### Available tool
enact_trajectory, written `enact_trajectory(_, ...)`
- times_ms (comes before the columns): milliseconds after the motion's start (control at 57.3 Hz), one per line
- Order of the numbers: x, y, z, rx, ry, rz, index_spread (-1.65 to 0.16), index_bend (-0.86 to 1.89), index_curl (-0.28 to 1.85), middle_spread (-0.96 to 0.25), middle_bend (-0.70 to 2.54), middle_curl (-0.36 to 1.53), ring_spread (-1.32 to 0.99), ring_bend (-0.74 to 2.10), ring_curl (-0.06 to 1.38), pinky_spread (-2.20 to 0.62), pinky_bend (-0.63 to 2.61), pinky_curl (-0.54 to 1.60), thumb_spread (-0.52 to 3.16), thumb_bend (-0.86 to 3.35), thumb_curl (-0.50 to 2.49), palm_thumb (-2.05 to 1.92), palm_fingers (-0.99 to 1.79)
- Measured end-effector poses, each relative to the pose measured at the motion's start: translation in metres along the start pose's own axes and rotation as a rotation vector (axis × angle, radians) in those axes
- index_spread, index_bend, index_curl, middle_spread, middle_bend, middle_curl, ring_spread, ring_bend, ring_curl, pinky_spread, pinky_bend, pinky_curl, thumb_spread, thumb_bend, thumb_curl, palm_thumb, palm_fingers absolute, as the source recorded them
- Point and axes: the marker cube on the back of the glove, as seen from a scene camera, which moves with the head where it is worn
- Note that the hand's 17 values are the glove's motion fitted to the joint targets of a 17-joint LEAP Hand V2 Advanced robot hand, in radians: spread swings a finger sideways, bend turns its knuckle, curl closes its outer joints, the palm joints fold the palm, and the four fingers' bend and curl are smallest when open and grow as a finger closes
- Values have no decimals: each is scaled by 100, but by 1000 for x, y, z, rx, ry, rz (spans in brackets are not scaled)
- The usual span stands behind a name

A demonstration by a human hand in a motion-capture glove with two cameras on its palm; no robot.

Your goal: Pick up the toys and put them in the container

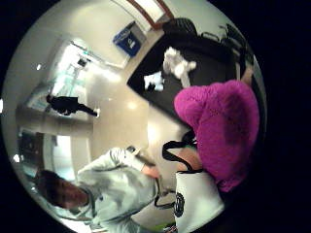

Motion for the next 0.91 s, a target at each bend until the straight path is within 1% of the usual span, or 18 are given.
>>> enact_trajectory(52, 8, -28, -5, 67, 23, 16, -18, 61, 71, -21, 104, 83, -27, 138, 61, -39, 116, 57, 56, 0, 88, 59, 100)
enact_trajectory(105, 15, -51, -6, 100, 41, 38, -18, 56, 73, -22, 101, 83, -27, 138, 61, -39, 117, 57, 58, -1, 88, 58, 96)
enact_trajectory(157, 16, -65, -2, 82, 53, 88, -18, 42, 73, -22, 97, 83, -27, 139, 60, -39, 119, 57, 63, -1, 88, 59, 81)
enact_trajectory(210, 22, -77, 7, 18, 32, 142, -19, 30, 72, -22, 92, 81, -28, 137, 60, -38, 121, 57, 71, -1, 87, 57, 69)
enact_trajectory(262, 25, -84, 19, -50, 1, 163, -21, 21, 70, -22, 79, 78, -28, 128, 59, -33, 112, 56, 93, -4, 79, 46, 17)
enact_trajectory(279, 26, -86, 23, -63, 0, 163, -21, 22, 71, -20, 70, 75, -27, 118, 57, -29, 110, 57, 96, -6, 76, 40, -9)
enact_trajectory(314, 28, -90, 31, -73, 12, 163, -22, 23, 69, -18, 58, 70, -25, 100, 53, -23, 106, 54, 102, -7, 72, 34, -31)
enact_trajectory(367, 27, -94, 41, -73, 27, 172, -23, 21, 62, -14, 44, 63, -22, 80, 44, -17, 100, 47, 107, -6, 66, 26, -30)
enact_trajectory(419, 25, -95, 48, -84, 15, 179, -24, 19, 59, -12, 36, 59, -20, 66, 37, -13, 93, 43, 112, -5, 61, 22, -27)
enact_trajectory(506, 24, -95, 56, -116, -1, 171, -25, 17, 56, -9, 23, 53, -16, 52, 31, -8, 85, 39, 117, -3, 55, 18, -25)
enact_trajectory(681, 24, -90, 56, -122, -12, 160, -26, 13, 48, -5, 14, 46, -12, 36, 26, -3, 75, 35, 122, -2, 47, 13, -20)
enact_trajectory(908, 42, -68, 42, -93, 4, 153, -25, 14, 41, -3, 14, 39, -11, 29, 26, -2, 68, 34, 124, -2, 40, 11, -14)
